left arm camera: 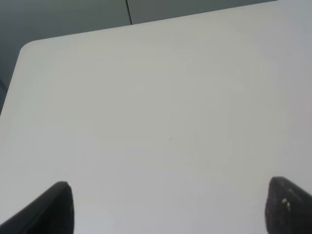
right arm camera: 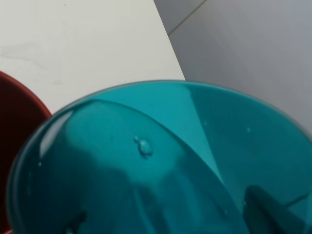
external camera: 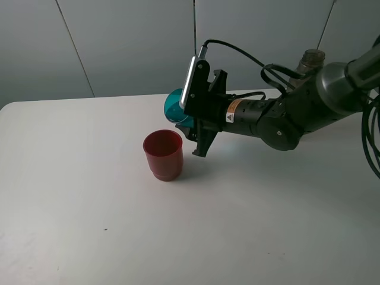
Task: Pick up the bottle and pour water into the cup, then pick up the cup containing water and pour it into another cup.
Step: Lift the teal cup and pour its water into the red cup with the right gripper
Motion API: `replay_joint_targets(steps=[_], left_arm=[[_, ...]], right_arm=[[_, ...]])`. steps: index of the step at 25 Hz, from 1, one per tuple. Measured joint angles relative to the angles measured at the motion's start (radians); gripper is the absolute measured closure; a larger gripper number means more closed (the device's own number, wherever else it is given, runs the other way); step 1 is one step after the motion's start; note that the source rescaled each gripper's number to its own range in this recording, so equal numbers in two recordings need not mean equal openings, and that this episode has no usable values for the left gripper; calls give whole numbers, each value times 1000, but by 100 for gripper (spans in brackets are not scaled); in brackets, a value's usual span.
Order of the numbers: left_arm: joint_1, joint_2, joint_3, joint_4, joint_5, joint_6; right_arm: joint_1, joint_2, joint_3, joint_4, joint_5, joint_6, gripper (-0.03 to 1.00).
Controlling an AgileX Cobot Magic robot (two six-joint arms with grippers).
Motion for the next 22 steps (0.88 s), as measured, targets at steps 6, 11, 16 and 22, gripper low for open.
replay_joint_targets(steps=[6,11,16,22], left_arm=[[0,0,0,0,0,-2],[0,0,0,0,0,-2],[0,0,0,0,0,-4],[0,0,0,0,0,-4]], right_arm=[[0,0,1,23,0,-76,94],[0,0,1,29,0,-121,94],[0,0,1,40,0,-128,94],[0,-23,-1,40,0,-128,94]])
